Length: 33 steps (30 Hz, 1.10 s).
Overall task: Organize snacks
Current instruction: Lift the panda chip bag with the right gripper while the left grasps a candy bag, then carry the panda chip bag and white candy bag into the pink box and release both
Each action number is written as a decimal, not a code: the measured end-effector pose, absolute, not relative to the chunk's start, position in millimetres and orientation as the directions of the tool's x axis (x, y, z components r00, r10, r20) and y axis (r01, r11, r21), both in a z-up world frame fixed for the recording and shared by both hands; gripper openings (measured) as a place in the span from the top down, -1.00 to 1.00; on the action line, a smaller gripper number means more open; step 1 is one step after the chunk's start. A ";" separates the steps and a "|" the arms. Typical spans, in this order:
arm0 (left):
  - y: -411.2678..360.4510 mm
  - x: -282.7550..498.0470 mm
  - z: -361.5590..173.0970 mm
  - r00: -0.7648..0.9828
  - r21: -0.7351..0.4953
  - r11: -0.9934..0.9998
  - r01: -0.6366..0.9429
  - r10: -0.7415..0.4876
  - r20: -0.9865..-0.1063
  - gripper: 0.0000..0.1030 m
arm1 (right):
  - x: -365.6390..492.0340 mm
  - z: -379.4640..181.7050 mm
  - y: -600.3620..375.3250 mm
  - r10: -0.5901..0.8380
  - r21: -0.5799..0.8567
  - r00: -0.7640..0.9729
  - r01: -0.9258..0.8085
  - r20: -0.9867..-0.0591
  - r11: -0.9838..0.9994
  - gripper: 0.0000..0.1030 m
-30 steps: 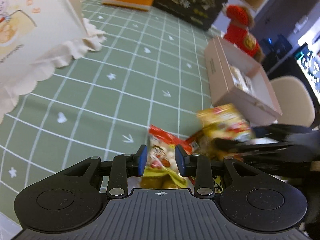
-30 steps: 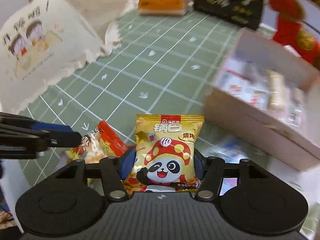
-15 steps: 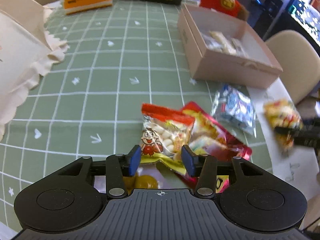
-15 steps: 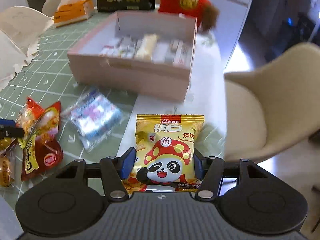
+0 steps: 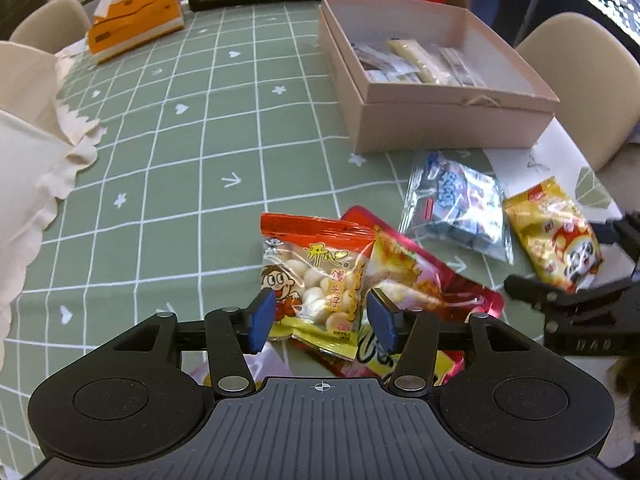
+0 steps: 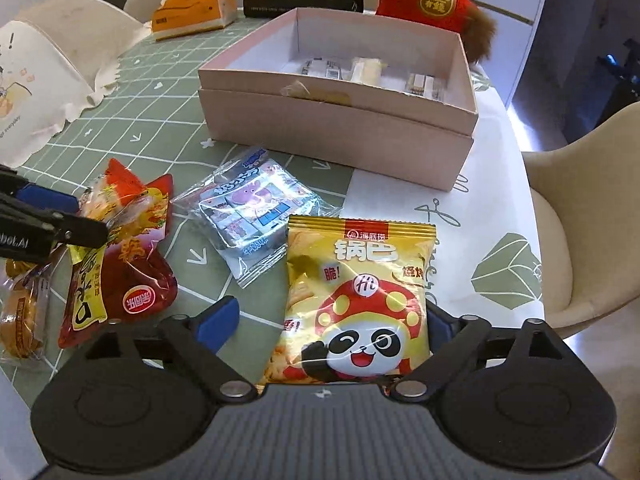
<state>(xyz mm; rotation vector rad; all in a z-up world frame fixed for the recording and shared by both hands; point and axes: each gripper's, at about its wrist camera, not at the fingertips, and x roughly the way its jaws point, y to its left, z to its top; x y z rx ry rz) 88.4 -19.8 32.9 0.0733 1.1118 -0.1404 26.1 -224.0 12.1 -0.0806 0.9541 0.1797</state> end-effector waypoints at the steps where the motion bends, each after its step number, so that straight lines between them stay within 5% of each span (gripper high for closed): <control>1: -16.9 89.9 33.8 0.437 -0.028 0.990 0.142 -0.088 -0.895 -0.09 | 24.3 10.4 -223.3 0.115 0.009 0.576 -0.184 -0.809 0.983 -0.92; 17: 2.2 123.2 20.1 0.429 -0.027 0.992 0.124 -0.078 -0.900 -0.36 | 16.0 3.4 -220.3 0.114 0.009 0.639 -0.166 -0.760 0.986 -1.00; 20: 4.3 125.7 19.9 0.434 -0.046 0.991 0.128 -0.098 -0.896 -0.36 | 19.8 4.6 -221.1 0.125 0.009 0.625 -0.187 -0.771 0.982 -1.00; 24: 12.8 124.6 23.5 0.436 -0.111 0.989 0.092 -0.141 -0.889 -0.09 | 29.0 8.4 -222.1 0.134 0.011 0.589 -0.207 -0.797 0.978 -0.98; 26: 12.7 119.8 27.6 0.430 -0.164 0.982 0.092 -0.188 -0.883 -0.08 | 30.8 11.7 -224.4 0.132 0.011 0.580 -0.207 -0.804 0.978 -0.83; 29: -1.0 101.2 40.8 0.444 -0.166 0.974 0.156 -0.219 -0.869 -0.07 | 32.6 21.4 -228.6 0.142 0.012 0.552 -0.233 -0.822 0.972 -0.22; 33: -18.8 81.9 59.9 0.416 -0.243 0.938 0.247 -0.329 -0.848 -0.07 | 33.4 39.3 -239.9 0.182 0.074 0.500 -0.227 -0.846 0.971 -0.12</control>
